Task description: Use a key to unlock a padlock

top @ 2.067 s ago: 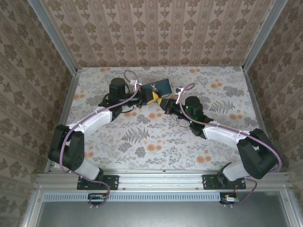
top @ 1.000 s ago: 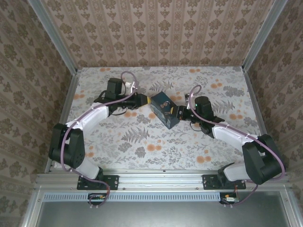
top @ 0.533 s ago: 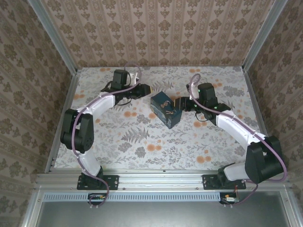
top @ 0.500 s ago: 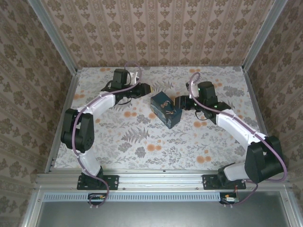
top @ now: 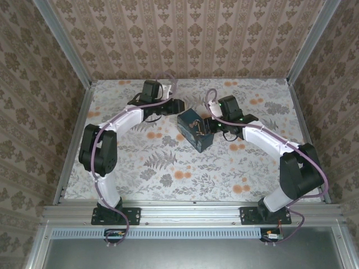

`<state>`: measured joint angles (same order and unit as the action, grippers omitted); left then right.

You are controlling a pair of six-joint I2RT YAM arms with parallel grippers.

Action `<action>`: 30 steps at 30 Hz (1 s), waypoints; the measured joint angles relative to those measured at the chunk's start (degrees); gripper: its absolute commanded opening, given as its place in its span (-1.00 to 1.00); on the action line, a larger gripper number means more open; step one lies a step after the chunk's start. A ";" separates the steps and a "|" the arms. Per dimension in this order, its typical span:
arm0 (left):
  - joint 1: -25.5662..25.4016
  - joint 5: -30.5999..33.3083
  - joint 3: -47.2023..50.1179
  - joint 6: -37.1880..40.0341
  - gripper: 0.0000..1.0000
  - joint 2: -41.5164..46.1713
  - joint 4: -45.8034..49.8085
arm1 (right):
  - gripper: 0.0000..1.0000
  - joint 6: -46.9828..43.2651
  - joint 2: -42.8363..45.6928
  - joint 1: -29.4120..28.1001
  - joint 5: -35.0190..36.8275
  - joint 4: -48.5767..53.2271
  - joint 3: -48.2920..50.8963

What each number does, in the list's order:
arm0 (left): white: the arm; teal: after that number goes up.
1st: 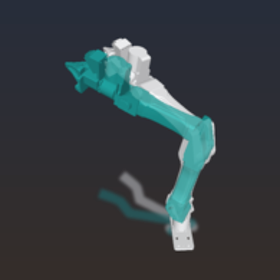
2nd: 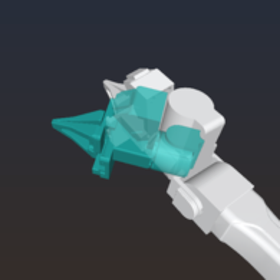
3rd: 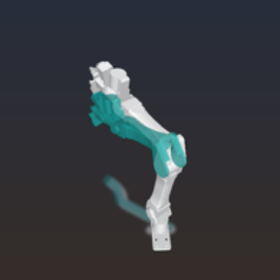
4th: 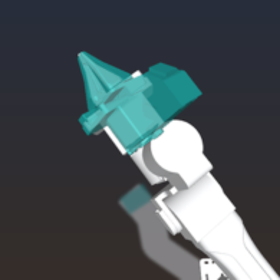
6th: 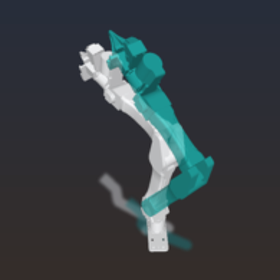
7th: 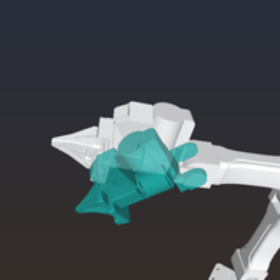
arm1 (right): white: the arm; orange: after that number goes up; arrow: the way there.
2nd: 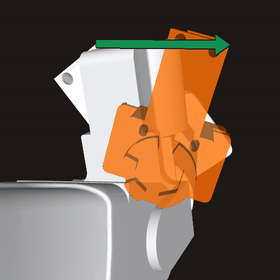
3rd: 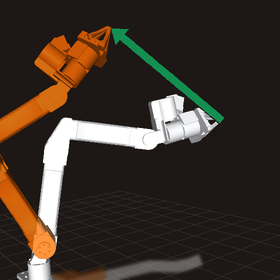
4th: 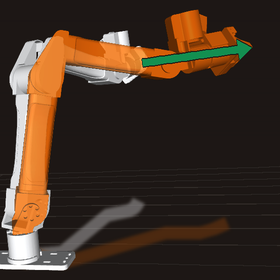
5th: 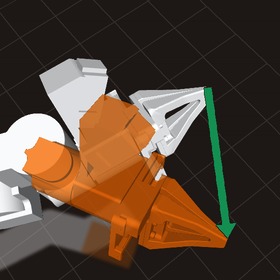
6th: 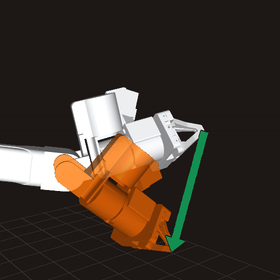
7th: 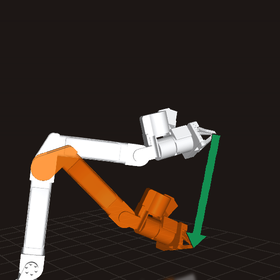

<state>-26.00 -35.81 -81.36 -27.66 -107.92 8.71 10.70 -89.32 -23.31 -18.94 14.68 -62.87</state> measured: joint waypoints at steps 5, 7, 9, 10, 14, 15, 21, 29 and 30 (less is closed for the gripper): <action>-2.91 3.23 -3.19 3.78 -0.33 -2.80 3.15 | -0.86 0.39 -0.02 -0.96 2.56 0.11 -0.26; -3.65 4.17 -4.20 5.27 -0.41 -3.34 4.07 | -0.97 1.07 -0.13 -1.42 4.37 0.11 -0.57; -4.04 4.22 -4.33 6.05 -0.50 -3.52 4.76 | -1.00 2.21 -0.66 -2.32 6.58 -0.52 -0.98; -4.04 4.15 -4.33 6.32 -0.54 -3.54 4.92 | -1.00 3.04 -0.96 -2.82 7.39 -1.14 -1.11; -3.91 3.41 -3.48 6.38 -0.44 -3.50 4.57 | -1.00 6.36 -2.89 -5.64 12.17 -4.07 -2.21; -3.91 3.50 -2.86 6.10 -0.32 -3.34 4.15 | -1.00 7.06 -3.52 -6.23 13.05 -4.66 -2.64; -0.44 2.36 1.95 3.67 -0.11 -0.96 2.62 | -0.86 10.64 -2.49 -3.93 15.13 -8.00 -0.33; 5.31 2.23 3.65 2.36 -0.08 4.39 3.28 | -0.53 13.68 5.68 11.98 13.75 -9.33 8.96; 5.35 2.25 4.00 2.25 -0.07 5.38 3.32 | -0.45 13.42 5.49 12.90 13.73 -9.31 9.75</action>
<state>-20.64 -33.56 -77.36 -25.41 -102.54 12.03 24.12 -83.83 -10.41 -5.21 5.37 -53.12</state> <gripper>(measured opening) 0.460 0.224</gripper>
